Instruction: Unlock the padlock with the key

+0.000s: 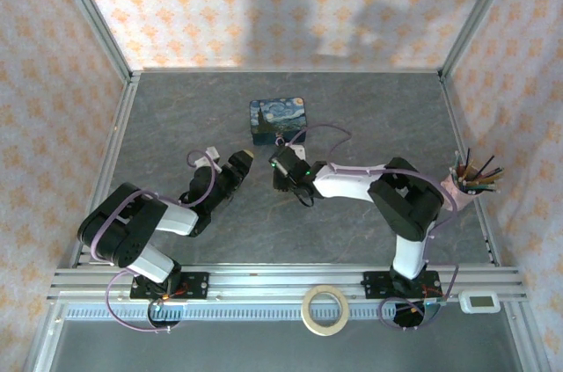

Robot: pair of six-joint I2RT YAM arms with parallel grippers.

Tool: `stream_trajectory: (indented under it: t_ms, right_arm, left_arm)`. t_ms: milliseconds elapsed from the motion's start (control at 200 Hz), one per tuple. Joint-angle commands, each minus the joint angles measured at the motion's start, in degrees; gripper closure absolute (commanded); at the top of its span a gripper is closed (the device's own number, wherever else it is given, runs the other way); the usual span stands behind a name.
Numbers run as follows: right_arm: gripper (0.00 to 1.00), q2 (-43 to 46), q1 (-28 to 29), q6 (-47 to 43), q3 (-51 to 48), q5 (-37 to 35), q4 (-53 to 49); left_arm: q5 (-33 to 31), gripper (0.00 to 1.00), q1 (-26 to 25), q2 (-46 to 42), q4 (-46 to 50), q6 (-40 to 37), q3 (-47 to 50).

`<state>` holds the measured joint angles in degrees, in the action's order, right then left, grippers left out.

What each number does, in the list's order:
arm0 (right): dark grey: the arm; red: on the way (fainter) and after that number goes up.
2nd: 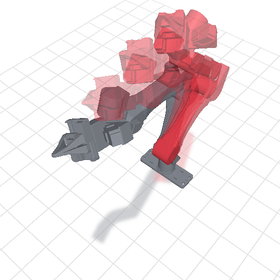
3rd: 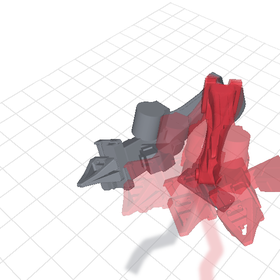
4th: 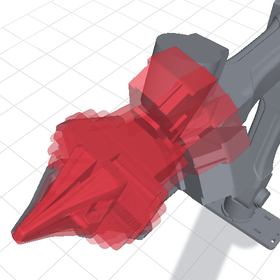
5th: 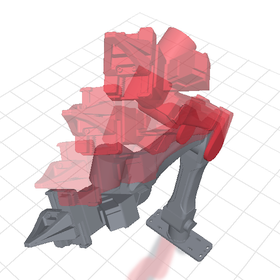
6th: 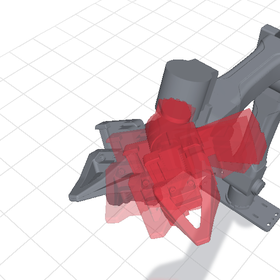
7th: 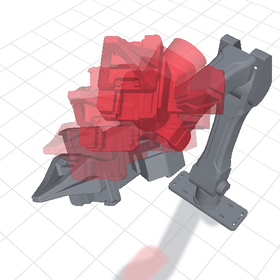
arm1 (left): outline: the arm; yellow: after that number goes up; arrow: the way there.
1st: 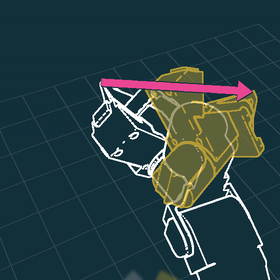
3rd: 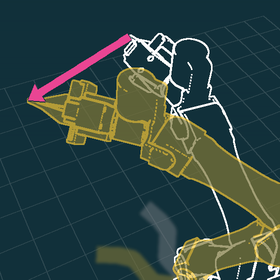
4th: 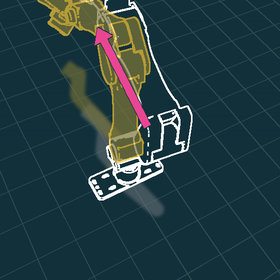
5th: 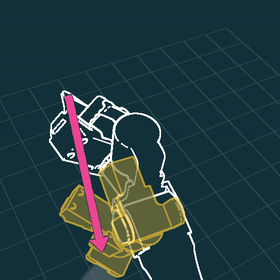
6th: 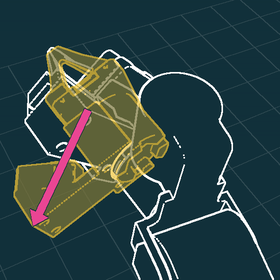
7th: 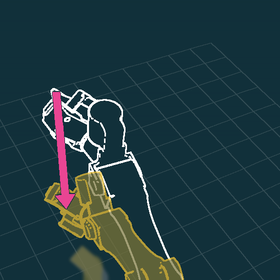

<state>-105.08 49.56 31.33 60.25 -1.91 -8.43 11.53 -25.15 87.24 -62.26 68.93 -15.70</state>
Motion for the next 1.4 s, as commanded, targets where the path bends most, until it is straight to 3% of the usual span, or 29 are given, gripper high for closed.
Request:
stream_trajectory:
  t_ms: [0, 175, 420, 535, 811, 866, 1041, 1161, 1396]
  right_arm:
    - [0.54, 0.11, 1.32, 3.09, 1.3, -4.6, -3.37]
    - [0.54, 1.83, 1.59, 4.53, -0.9, -4.36, -2.15]
    - [0.57, -3.51, 1.86, 5.55, 2.79, -6.39, -1.55]
    - [0.65, -5.42, 1.93, 6.37, 3.31, -7.65, -1.4]
    - [0.99, -6.56, 2.03, 4.17, 1.78, -10.91, -0.46]
    - [1.0, -5.89, 1.9, 1.31, 1.17, -10.52, 0.84]
    - [1.0, 1.47, -0.94, -12.43, -4.95, 0.13, 10.14]
    - [1.0, 8.57, -4.96, -20.22, -9.61, 12.93, 15.73]
    - [1.0, 13.75, -10.39, -26.38, -11.58, 31.71, 16.78]
  left_arm:
    - [-1.32, 0.32, -0.05, -1.76, 0.99, -1.15, 0.19]
    - [-1.51, 0.32, 0.2, -2.51, 1.8, -1.64, -0.2]
    - [-1.24, 0.31, 0.5, -3.2, 3.12, -2.21, -0.97]
    - [-1.59, 0.31, 0.71, -4.13, 3.74, -2.39, -0.41]
    - [-2.56, 0.31, 1.15, -6.58, 5.56, -2.73, 0.76]
    - [-2.48, 0.31, 1.17, -7.01, 5.74, -2.89, 0.72]
    - [-1.28, 0.31, 1.16, -8.0, 5.84, -2.85, 0.48]
    - [0.35, 0.31, 1.08, -8.32, 5.31, -2.59, 0.24]
    - [2.4, 0.32, -0.07, -6.8, 2.87, -1.13, -0.53]
